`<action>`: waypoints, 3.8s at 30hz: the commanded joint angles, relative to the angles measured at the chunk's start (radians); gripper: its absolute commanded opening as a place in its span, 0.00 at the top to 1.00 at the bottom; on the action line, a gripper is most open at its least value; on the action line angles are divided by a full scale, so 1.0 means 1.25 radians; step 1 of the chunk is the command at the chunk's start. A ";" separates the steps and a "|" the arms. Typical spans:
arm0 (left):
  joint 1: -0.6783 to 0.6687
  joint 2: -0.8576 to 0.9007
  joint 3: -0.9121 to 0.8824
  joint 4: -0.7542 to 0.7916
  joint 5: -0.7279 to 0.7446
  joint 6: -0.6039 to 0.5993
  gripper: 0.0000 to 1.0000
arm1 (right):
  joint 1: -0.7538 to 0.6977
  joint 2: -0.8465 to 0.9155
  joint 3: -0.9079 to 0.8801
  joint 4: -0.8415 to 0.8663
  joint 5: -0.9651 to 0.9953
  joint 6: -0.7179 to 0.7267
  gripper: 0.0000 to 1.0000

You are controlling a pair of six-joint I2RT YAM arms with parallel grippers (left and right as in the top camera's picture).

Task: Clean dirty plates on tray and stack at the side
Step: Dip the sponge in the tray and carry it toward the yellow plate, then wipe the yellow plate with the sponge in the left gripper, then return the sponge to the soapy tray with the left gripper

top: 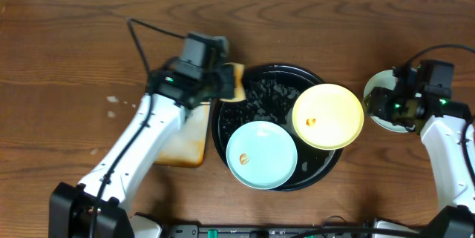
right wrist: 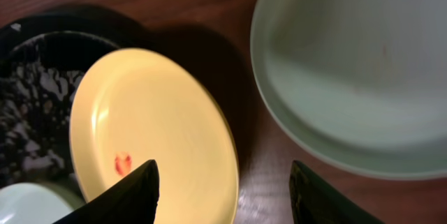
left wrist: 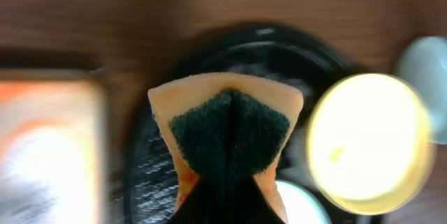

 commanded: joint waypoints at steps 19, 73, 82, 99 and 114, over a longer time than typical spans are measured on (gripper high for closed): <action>-0.266 0.168 0.016 0.251 0.016 -0.197 0.93 | 0.049 0.113 -0.002 0.004 0.027 -0.259 0.48; -0.360 0.389 0.093 0.388 0.110 -0.265 0.92 | 0.049 0.190 -0.002 0.001 0.033 -0.119 0.99; -0.327 0.481 0.110 0.378 0.180 -0.305 0.92 | 0.049 0.190 -0.002 -0.005 0.033 -0.113 0.99; -0.267 0.489 0.129 0.157 0.043 -0.224 0.93 | 0.049 0.190 -0.002 -0.014 0.033 -0.108 0.99; -0.188 0.366 0.316 -0.125 -0.042 -0.181 0.92 | 0.049 0.116 -0.002 -0.009 0.033 -0.108 0.99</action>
